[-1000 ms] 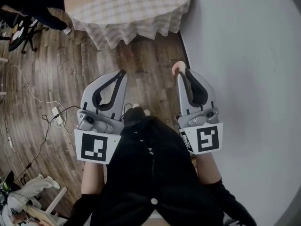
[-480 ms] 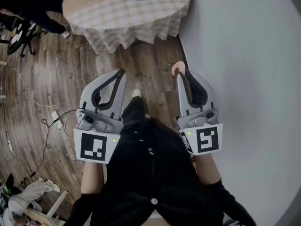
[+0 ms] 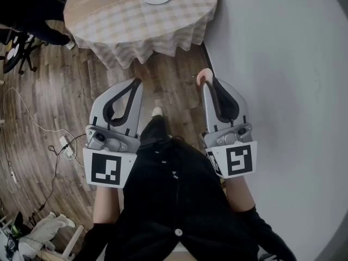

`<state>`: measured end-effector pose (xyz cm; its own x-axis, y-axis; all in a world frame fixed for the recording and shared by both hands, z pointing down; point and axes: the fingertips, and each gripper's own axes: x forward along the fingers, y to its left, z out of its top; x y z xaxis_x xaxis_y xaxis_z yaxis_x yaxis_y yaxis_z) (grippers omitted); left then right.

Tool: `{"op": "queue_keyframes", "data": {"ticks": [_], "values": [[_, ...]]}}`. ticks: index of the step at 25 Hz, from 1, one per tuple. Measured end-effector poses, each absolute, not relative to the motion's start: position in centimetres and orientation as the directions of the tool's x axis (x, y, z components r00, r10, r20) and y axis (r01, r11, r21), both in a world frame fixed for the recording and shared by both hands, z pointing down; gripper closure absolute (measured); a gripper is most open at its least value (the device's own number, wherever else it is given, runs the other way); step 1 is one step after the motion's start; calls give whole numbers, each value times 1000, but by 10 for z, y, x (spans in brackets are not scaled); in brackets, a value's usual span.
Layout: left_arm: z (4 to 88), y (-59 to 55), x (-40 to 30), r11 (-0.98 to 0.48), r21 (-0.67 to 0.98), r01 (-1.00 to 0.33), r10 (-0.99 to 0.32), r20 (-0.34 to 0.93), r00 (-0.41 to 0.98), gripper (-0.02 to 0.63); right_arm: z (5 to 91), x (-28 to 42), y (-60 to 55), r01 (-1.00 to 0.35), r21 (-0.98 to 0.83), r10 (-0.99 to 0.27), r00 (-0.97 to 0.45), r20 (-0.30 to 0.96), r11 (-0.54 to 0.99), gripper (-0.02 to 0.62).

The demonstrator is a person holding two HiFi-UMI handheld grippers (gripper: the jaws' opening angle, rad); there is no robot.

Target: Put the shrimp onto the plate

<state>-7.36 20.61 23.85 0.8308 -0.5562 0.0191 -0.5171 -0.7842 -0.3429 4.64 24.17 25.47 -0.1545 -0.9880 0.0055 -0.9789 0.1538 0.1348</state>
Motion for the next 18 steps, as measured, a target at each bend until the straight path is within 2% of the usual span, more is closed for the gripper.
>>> {"op": "queue_keyframes", "data": {"ticks": [18], "values": [[232, 122, -54, -821, -340, -458, -486, -2, 874, 604, 249, 53, 163, -982, 156, -994, -105, 16, 106, 555]]}}
